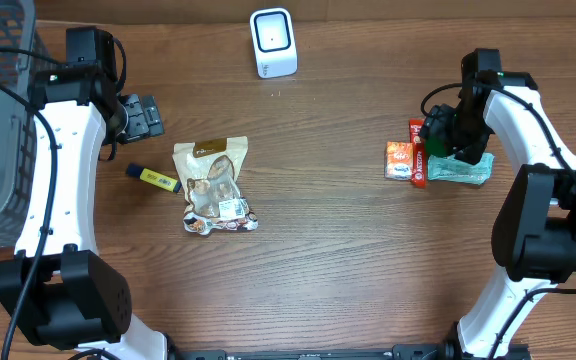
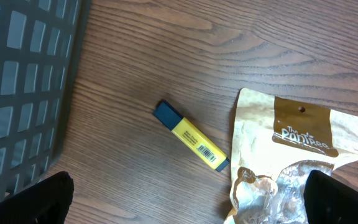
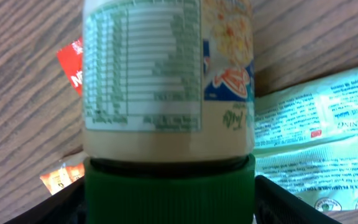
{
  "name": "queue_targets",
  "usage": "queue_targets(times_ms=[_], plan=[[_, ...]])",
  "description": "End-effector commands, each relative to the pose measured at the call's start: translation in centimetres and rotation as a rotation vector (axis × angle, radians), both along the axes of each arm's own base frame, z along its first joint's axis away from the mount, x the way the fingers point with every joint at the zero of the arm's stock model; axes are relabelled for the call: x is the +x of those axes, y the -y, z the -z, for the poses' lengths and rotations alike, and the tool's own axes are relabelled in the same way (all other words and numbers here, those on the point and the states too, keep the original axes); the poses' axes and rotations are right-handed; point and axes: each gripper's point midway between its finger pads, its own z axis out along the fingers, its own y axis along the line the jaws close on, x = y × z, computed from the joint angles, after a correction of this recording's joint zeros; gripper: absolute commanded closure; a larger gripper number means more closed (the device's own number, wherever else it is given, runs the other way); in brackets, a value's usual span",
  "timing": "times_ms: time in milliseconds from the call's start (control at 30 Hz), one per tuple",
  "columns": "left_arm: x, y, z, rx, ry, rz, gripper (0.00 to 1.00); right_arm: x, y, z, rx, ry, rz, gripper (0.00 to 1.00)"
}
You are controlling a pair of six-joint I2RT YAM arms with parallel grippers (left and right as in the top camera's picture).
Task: Scan the item barcode
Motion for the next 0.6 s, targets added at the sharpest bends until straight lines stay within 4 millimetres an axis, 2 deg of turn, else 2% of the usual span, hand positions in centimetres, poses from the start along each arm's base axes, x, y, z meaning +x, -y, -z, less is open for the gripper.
queue_targets(times_ms=[0, 167, 333, 567], plan=[[-0.07, 0.12, -0.54, 0.012, 0.012, 0.012, 0.00, -0.11, 0.14, -0.90, -0.013, 0.020, 0.004, 0.23], [-0.07, 0.12, -0.54, 0.012, 0.012, 0.012, 0.00, -0.27, 0.14, -0.88, -0.013, 0.014, 0.004, 0.24], [-0.06, 0.12, -0.53, 0.012, 0.011, 0.012, 0.00, -0.23, 0.14, -0.89, -0.013, 0.015, 0.004, 0.20], [-0.06, 0.12, -0.53, 0.012, 0.011, 0.012, 0.00, -0.05, 0.15, -0.90, -0.013, 0.022, 0.004, 0.21]])
